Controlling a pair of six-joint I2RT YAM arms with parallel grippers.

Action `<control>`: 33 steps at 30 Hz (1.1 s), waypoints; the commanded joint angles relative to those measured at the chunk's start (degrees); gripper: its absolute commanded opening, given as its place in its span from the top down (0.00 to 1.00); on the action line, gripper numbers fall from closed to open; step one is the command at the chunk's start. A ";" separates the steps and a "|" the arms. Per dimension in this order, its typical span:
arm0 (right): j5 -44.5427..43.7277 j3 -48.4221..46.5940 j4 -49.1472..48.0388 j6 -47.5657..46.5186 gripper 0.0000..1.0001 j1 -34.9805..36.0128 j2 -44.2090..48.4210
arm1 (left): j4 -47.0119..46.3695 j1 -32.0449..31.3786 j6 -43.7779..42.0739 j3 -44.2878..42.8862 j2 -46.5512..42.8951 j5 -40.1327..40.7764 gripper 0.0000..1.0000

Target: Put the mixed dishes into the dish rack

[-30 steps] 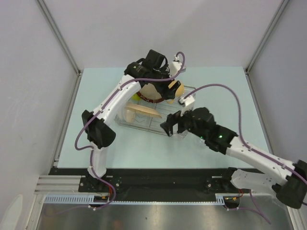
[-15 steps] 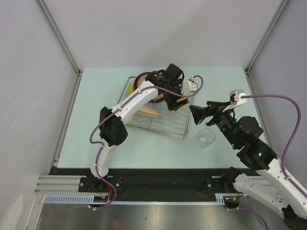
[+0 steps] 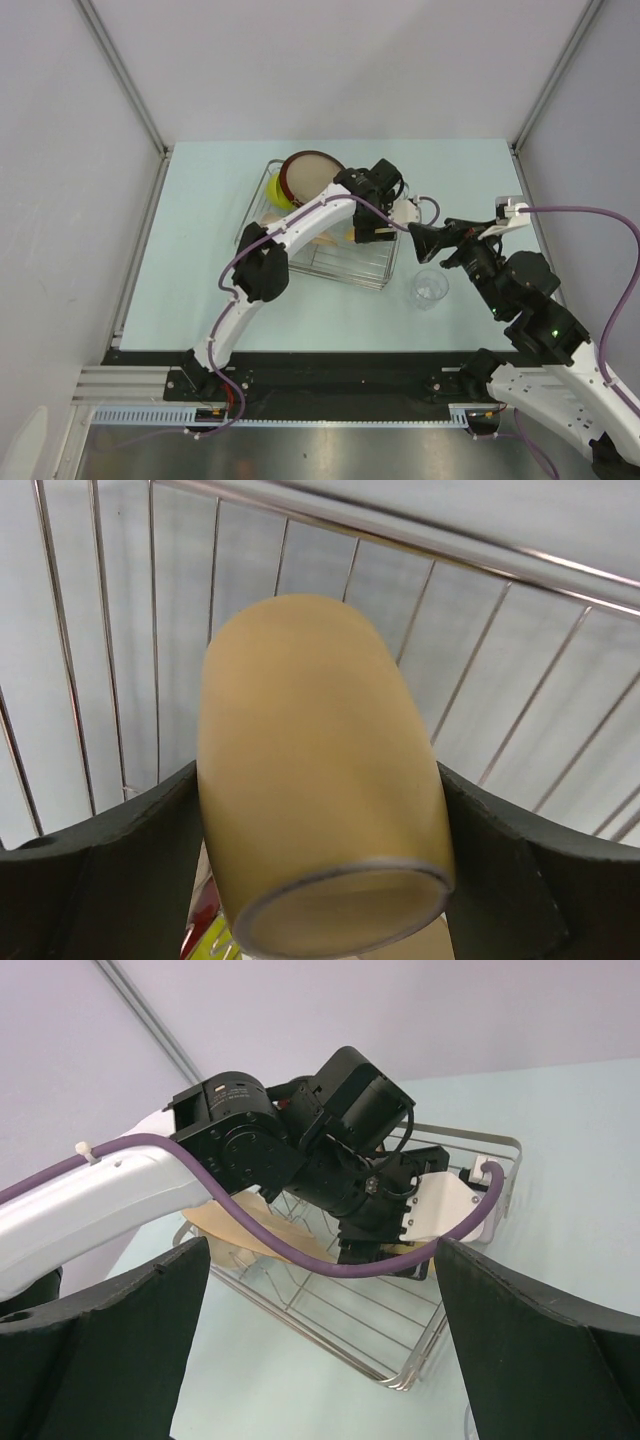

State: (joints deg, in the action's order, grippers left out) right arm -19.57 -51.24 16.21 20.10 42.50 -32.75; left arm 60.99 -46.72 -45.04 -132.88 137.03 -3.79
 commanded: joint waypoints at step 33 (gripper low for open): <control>3.40 4.05 -0.13 1.44 0.00 -0.40 -3.01 | -13.71 0.14 -2.51 1.49 -9.41 8.01 0.00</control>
State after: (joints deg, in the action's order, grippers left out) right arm -15.79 -47.03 16.82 23.24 42.35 -35.11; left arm 50.59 -46.74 -48.07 -130.15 133.67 2.87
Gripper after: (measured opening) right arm 0.995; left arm 0.996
